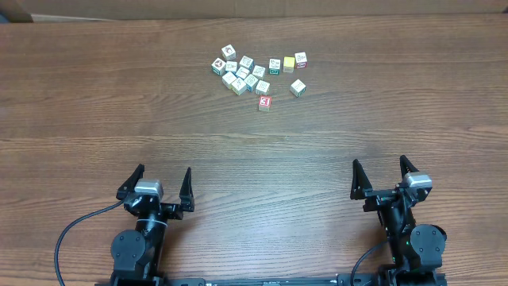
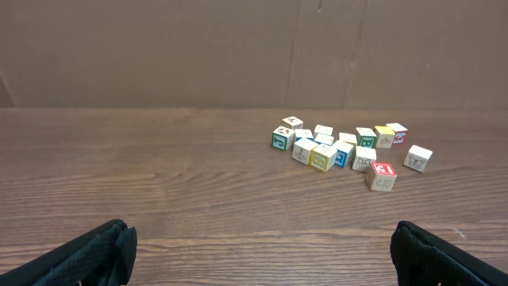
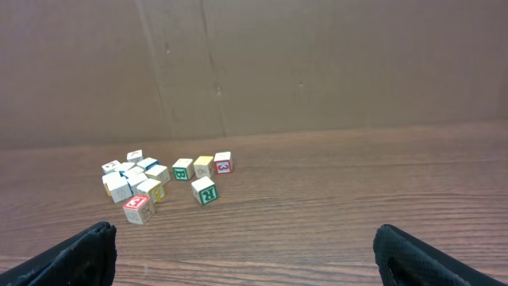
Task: Form a horizontal line
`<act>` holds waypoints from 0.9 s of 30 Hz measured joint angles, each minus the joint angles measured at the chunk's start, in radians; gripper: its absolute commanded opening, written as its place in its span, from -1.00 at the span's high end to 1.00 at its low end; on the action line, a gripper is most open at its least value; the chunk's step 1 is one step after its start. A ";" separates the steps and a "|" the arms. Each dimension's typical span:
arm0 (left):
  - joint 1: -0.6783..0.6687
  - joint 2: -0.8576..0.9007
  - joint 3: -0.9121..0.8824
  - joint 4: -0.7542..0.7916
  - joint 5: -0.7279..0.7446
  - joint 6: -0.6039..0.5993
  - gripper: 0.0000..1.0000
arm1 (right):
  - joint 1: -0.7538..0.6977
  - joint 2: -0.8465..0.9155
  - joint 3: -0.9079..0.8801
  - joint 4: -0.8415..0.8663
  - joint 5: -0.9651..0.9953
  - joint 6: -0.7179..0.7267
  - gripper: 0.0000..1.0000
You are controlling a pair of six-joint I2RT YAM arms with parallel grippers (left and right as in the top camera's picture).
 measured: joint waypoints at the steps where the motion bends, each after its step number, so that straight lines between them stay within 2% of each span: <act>1: 0.000 0.000 0.000 0.000 -0.001 0.000 -1.00 | 0.000 0.000 0.000 0.000 0.000 0.000 -1.00; 27: 0.000 0.000 0.000 0.000 -0.015 0.000 -1.00 | 0.000 0.000 0.000 0.000 0.000 0.000 -1.00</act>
